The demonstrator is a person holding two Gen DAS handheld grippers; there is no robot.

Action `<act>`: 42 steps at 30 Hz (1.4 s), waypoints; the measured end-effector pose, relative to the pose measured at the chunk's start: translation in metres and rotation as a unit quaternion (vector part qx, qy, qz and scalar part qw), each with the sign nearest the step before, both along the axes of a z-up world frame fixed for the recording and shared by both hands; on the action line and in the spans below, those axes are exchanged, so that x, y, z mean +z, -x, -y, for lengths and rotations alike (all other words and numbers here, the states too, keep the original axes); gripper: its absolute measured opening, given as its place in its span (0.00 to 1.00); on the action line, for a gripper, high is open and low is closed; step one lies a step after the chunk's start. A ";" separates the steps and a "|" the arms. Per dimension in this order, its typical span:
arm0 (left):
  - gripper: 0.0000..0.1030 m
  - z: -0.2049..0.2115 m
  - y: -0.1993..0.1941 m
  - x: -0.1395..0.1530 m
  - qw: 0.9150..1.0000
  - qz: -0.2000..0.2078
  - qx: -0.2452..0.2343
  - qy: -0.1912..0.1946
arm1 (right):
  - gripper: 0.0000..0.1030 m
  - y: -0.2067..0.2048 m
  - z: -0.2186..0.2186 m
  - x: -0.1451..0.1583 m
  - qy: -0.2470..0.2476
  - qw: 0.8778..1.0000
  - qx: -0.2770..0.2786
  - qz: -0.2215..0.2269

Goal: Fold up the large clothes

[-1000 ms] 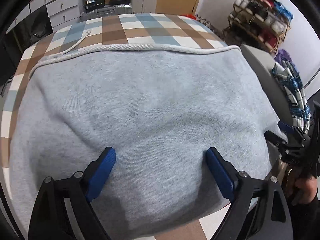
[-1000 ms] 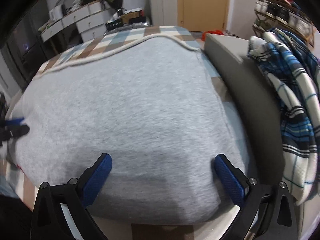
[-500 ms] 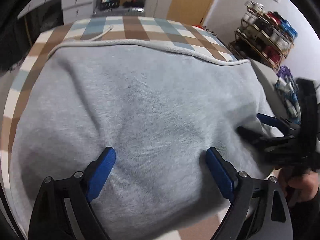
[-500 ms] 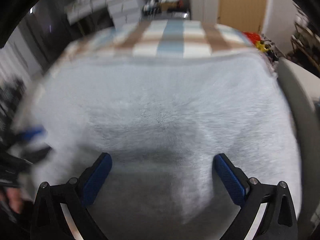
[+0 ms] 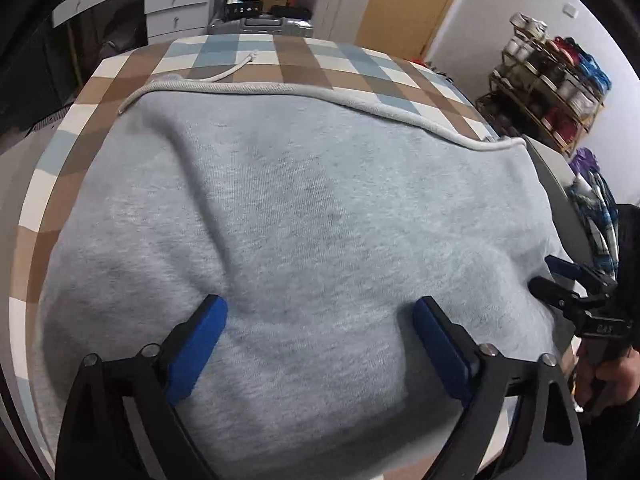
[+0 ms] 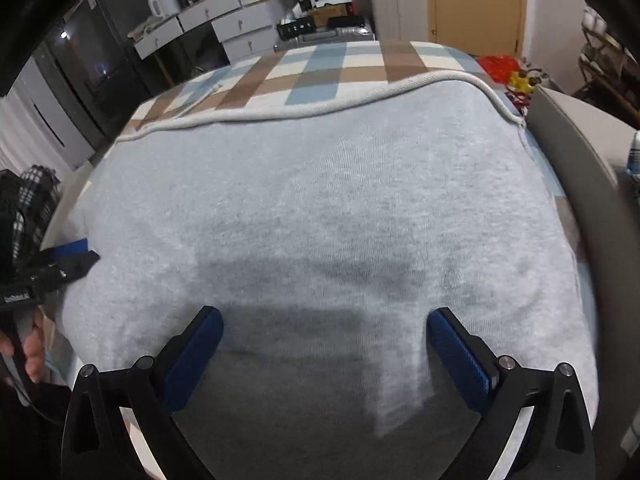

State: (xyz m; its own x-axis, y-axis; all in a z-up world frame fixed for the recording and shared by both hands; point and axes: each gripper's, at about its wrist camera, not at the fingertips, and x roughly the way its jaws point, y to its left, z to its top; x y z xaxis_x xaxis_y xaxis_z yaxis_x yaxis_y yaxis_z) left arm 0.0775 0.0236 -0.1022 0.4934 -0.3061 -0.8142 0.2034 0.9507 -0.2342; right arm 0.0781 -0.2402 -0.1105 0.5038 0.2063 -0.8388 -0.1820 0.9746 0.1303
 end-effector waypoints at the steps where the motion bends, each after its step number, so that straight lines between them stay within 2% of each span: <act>1: 0.92 0.000 0.001 0.001 1.000 0.001 0.003 0.000 | 1.00 -0.001 0.000 0.001 -0.004 1.000 0.002 -0.001; 4: 0.92 0.001 0.007 0.012 1.000 0.005 0.016 -0.001 | 1.00 0.002 0.011 0.004 -0.044 0.999 -0.007 0.007; 6: 0.92 0.004 0.009 0.023 1.000 0.015 0.019 0.011 | 1.00 0.015 0.029 0.016 -0.092 0.995 -0.022 0.017; 8: 0.92 0.020 0.018 0.039 0.999 0.031 -0.011 0.016 | 1.00 0.031 0.048 0.028 -0.132 0.990 -0.045 0.033; 10: 0.92 0.043 0.029 0.052 0.998 0.048 -0.044 -0.012 | 1.00 0.053 0.071 0.037 -0.180 0.980 -0.072 0.053; 12: 0.92 0.068 0.036 0.060 0.994 0.066 -0.076 -0.043 | 1.00 0.078 0.098 0.035 -0.239 0.963 -0.111 0.061; 14: 0.92 0.085 0.038 0.062 0.991 0.074 -0.091 -0.062 | 1.00 0.091 0.119 0.023 -0.292 0.944 -0.146 0.049; 17: 0.92 0.099 0.027 0.054 0.991 0.062 -0.102 -0.058 | 1.00 0.112 0.145 -0.002 -0.378 0.907 -0.185 0.015; 19: 0.92 0.104 0.020 0.044 0.992 0.042 -0.104 -0.048 | 1.00 0.123 0.151 -0.014 -0.411 0.891 -0.191 -0.001; 24: 0.92 0.104 0.012 0.013 0.993 0.010 -0.105 -0.057 | 1.00 0.113 0.142 -0.028 -0.423 0.887 -0.183 -0.042; 26: 0.94 0.101 0.016 0.012 0.993 0.019 -0.107 -0.046 | 1.00 0.105 0.137 -0.029 -0.412 0.890 -0.188 -0.051; 28: 0.94 0.097 0.013 0.010 0.993 0.015 -0.111 -0.035 | 1.00 0.086 0.131 -0.026 -0.392 0.900 -0.183 -0.058; 32: 0.93 0.093 0.008 0.007 0.993 0.005 -0.115 -0.019 | 1.00 0.053 0.125 -0.028 -0.399 0.894 -0.187 -0.083; 33: 0.93 0.094 0.008 0.006 0.993 0.005 -0.117 -0.019 | 1.00 0.040 0.123 -0.026 -0.386 0.897 -0.197 -0.086; 38: 0.94 0.097 0.010 0.005 0.992 0.013 -0.119 -0.028 | 1.00 0.008 0.116 -0.019 -0.346 0.907 -0.227 -0.078; 42: 0.94 0.100 0.012 0.005 0.992 0.019 -0.120 -0.036 | 1.00 0.013 0.107 -0.019 -0.331 0.919 -0.213 -0.018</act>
State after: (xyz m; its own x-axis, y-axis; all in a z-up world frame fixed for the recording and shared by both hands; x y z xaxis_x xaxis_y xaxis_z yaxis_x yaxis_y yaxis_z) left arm 0.0657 -0.0761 -0.0973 0.4449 -0.3592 -0.8204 0.4327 0.8883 -0.1542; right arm 0.0654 -0.3470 -0.1292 0.6311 0.4685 -0.6182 0.2138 0.6610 0.7193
